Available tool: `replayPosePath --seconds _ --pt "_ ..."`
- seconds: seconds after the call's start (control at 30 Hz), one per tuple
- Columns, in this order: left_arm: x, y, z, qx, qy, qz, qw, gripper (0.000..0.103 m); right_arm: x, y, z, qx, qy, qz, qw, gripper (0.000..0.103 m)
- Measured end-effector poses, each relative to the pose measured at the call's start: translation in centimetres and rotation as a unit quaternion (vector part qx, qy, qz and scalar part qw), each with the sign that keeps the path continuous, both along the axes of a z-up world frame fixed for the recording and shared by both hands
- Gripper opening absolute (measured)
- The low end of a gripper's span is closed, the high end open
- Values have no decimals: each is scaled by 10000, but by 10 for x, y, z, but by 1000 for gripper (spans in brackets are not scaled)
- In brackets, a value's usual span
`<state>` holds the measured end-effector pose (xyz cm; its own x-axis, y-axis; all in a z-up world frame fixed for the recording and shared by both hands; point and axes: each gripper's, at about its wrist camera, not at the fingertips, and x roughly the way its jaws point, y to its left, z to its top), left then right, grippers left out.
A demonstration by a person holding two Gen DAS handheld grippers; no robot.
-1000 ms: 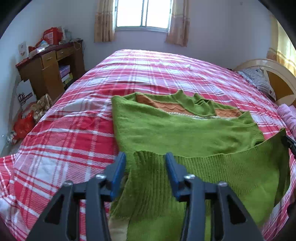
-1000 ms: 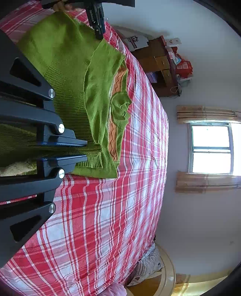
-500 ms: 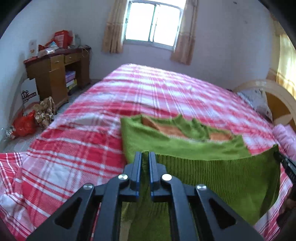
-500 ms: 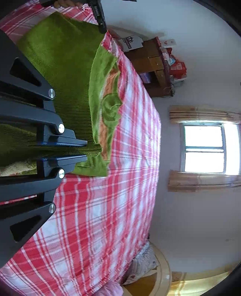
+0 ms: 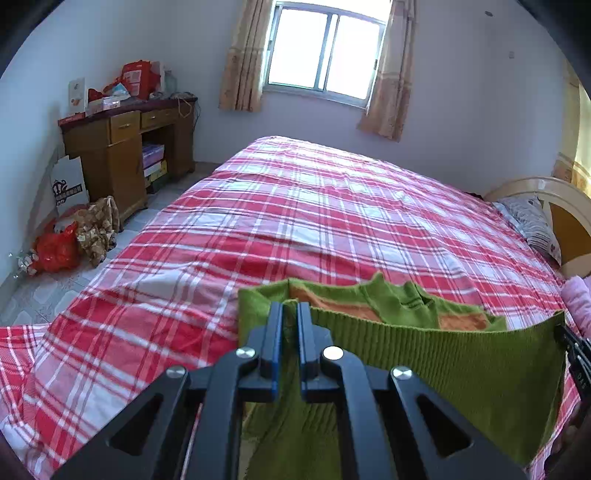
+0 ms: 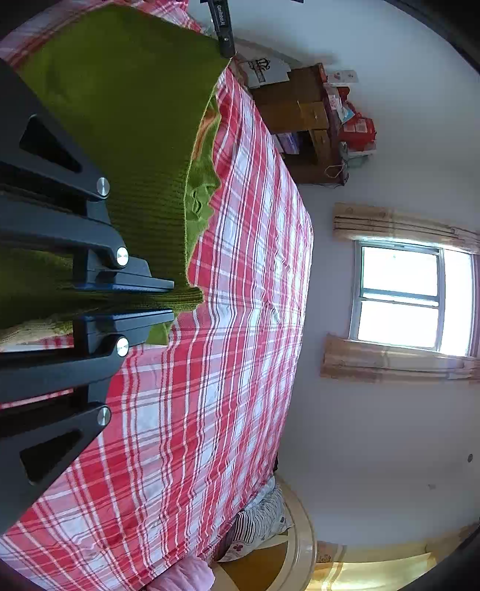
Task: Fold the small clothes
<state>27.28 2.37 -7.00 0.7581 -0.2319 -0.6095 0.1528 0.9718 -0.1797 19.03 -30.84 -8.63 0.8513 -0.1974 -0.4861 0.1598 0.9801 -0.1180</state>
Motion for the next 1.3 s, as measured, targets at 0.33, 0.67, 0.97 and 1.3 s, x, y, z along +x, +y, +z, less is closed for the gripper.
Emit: replayPosePath --seconds 0.33,0.67,0.97,1.3 --pt "68 -15 -15 192 54 313 9993 7 95 -12 -17 -318 184 -210 9991 8" --pt "126 -45 -69 1073 866 672 9882 10 157 -36 -71 -293 1037 -594 9924 8" --pt "100 -50 -50 1564 855 814 9806 42 153 -32 -72 -402 1140 -582 9910 18" --pt "8 -66 -22 1759 498 225 9829 72 17 10 -21 -184 163 -246 9994 20"
